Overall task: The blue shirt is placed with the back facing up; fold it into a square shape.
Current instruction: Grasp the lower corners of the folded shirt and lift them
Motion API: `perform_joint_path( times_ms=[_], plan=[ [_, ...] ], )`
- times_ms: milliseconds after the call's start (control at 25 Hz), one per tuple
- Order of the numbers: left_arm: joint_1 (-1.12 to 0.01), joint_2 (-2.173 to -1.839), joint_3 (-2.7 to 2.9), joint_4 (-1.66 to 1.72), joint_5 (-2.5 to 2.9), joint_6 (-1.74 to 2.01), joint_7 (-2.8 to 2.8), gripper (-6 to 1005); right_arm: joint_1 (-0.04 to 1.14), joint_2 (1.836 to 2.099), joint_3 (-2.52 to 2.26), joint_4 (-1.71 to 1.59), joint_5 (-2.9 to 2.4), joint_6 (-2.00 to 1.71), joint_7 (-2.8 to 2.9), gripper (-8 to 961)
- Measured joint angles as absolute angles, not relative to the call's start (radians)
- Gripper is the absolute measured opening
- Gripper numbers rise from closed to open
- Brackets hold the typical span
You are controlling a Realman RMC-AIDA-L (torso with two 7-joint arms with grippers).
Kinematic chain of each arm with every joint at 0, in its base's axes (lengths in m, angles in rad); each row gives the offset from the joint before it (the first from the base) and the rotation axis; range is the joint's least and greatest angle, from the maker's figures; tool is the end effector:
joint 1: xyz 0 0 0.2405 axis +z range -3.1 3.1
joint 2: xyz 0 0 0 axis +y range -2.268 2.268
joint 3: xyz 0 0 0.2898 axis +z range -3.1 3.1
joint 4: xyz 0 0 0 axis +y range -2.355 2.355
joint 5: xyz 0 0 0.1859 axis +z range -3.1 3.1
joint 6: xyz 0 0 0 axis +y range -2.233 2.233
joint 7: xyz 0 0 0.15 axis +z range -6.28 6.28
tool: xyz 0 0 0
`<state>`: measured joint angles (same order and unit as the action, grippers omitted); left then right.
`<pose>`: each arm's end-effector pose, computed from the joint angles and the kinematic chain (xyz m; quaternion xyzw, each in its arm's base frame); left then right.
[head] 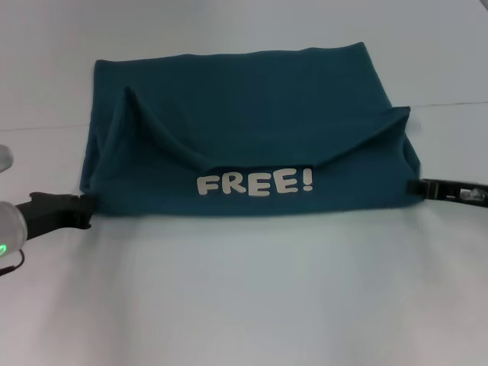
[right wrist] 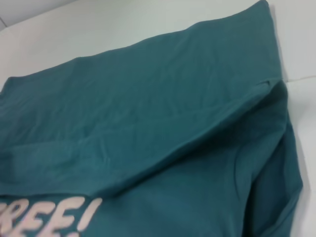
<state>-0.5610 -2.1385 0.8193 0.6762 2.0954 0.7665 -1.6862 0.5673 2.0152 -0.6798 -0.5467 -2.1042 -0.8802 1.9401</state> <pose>-0.3200 0.3974 -0.0291 -0.8415 -0.3669 -0.0940 0.3854 0.3573 0.3911 0.0104 -0.7615 0.5201 0.1507 0.3562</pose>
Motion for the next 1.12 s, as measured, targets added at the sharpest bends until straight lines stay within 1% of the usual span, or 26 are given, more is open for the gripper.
perform_joint_path(
  times_ms=[120,520,760,1120],
  plan=[
    [-0.524,-2.142,0.818,0.723,2.099,0.803,-1.717,16,0.543,2.014,-0.655,-0.556,-2.099,-0.926,1.901,19],
    [-0.384,-2.143,0.726,0.865,2.100,1.133,-1.813,18,0.350,2.021,-0.514,-0.643,-2.016,-1.233,1.751,20],
    [-0.336,-2.143,0.639,0.875,2.101,1.329,-1.805,18,0.263,2.022,-0.450,-0.650,-2.016,-1.373,1.676,19],
    [-0.293,-2.146,0.584,0.896,2.150,1.538,-1.797,19,0.177,2.026,-0.375,-0.650,-2.023,-1.538,1.506,19]
  ],
)
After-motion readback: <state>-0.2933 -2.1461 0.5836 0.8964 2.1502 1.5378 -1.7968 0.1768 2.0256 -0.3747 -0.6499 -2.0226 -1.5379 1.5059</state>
